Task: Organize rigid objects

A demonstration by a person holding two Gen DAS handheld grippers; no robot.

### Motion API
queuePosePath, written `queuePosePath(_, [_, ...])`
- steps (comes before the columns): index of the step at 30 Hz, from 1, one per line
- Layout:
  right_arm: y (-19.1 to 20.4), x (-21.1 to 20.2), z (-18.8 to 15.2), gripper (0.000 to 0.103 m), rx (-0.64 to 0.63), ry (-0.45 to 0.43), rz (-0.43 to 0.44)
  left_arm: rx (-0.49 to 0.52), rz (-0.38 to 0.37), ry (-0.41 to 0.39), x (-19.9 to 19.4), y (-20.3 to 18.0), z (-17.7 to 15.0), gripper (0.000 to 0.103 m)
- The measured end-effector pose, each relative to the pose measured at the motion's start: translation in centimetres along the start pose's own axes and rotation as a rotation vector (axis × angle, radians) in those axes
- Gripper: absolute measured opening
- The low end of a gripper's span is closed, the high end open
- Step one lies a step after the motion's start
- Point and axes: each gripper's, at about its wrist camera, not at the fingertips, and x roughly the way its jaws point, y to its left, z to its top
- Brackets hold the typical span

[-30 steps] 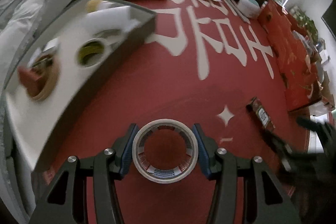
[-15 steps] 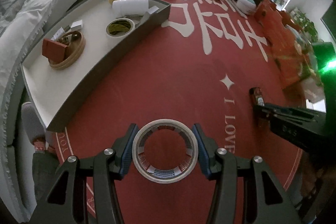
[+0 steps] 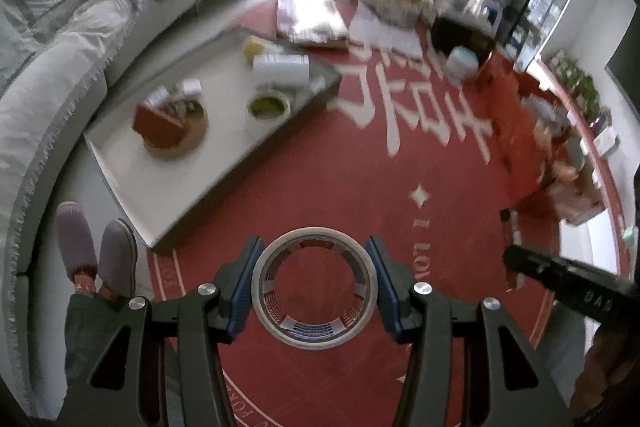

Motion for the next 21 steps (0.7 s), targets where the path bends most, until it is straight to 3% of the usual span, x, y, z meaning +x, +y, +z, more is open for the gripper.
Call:
queuePosePath(9, [7.4, -4.5, 3.2, 0.025, -0.108, -0.135, 0.109, -0.034, -0.034, -0.207, -8.3, 1.2, 4.9, 0.056])
queuePosePath(16, [13.4, -8.0, 6.5, 0.025, -0.207, -0.216, 0.173, -0.082, 0.001, -0.358, -13.3, 3.8, 9.3, 0.056])
queuePosePath(21, [17.3, -8.8, 9.1, 0.025, -0.254, -0.246, 0.191, -0.133, 0.043, -0.404, -14.9, 6.4, 11.5, 0.056])
